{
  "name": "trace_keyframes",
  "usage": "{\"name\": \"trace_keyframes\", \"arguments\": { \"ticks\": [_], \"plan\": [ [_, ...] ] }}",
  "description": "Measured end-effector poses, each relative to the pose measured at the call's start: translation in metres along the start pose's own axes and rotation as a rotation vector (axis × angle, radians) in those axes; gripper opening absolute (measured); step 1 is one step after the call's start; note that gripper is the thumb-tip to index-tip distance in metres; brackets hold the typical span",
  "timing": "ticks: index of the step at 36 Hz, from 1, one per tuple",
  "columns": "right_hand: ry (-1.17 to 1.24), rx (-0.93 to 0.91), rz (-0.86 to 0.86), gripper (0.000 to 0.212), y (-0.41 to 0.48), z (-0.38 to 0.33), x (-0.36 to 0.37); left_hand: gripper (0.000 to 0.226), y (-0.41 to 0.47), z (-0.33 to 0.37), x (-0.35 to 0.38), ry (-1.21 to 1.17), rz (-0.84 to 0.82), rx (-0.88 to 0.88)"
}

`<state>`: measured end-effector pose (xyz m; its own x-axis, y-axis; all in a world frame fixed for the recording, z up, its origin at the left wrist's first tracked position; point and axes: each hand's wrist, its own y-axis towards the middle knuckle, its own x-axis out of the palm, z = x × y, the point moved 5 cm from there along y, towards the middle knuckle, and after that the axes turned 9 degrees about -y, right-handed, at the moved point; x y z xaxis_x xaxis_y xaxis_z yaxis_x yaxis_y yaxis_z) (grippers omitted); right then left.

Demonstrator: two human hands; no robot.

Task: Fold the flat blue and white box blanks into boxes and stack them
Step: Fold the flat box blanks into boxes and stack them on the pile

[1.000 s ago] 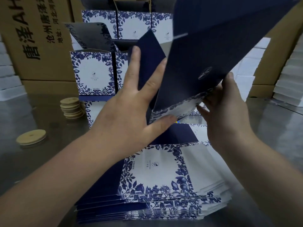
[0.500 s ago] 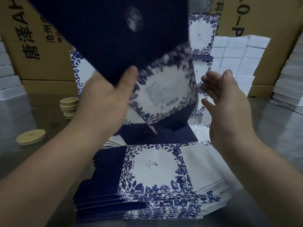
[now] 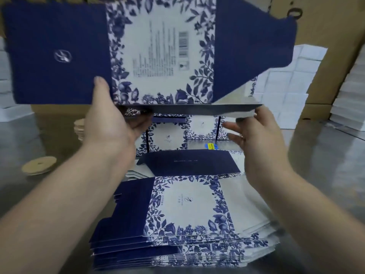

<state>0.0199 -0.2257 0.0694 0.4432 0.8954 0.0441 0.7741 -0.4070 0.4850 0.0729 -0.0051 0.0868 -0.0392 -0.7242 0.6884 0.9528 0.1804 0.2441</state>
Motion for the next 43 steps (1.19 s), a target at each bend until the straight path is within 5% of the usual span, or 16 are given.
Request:
{"name": "trace_keyframes", "arguments": {
  "ticks": [8,13,19,22,24,31,37,43],
  "plan": [
    [0.103,0.016,0.145,0.045,0.004,-0.002,-0.013,0.048,-0.001,-0.017,-0.005,-0.060,0.063,-0.238],
    [0.236,0.095,0.133,0.013,0.006,0.004,-0.014,0.046,0.002,-0.022,-0.007,-0.053,0.088,-0.301],
    [0.294,-0.018,0.124,0.047,0.011,-0.011,-0.024,0.046,0.009,-0.021,-0.011,0.021,0.038,-0.336],
    [0.243,-0.057,0.130,0.039,0.016,-0.021,-0.034,0.046,0.014,-0.018,-0.011,0.123,-0.005,-0.348],
    [0.107,-0.157,0.087,0.030,0.018,-0.029,-0.036,0.045,0.018,-0.016,-0.012,0.220,-0.044,-0.351],
    [0.011,-0.445,-0.211,0.057,0.011,-0.049,-0.021,0.045,0.031,-0.013,-0.018,0.421,-0.054,-0.335],
    [-0.129,-0.439,-0.368,0.083,0.011,-0.047,-0.019,0.040,0.037,-0.015,-0.030,0.467,-0.016,-0.320],
    [-0.175,-0.514,-0.468,0.056,0.004,-0.051,-0.017,0.032,0.044,-0.016,-0.035,0.481,-0.013,-0.274]
  ]
}}
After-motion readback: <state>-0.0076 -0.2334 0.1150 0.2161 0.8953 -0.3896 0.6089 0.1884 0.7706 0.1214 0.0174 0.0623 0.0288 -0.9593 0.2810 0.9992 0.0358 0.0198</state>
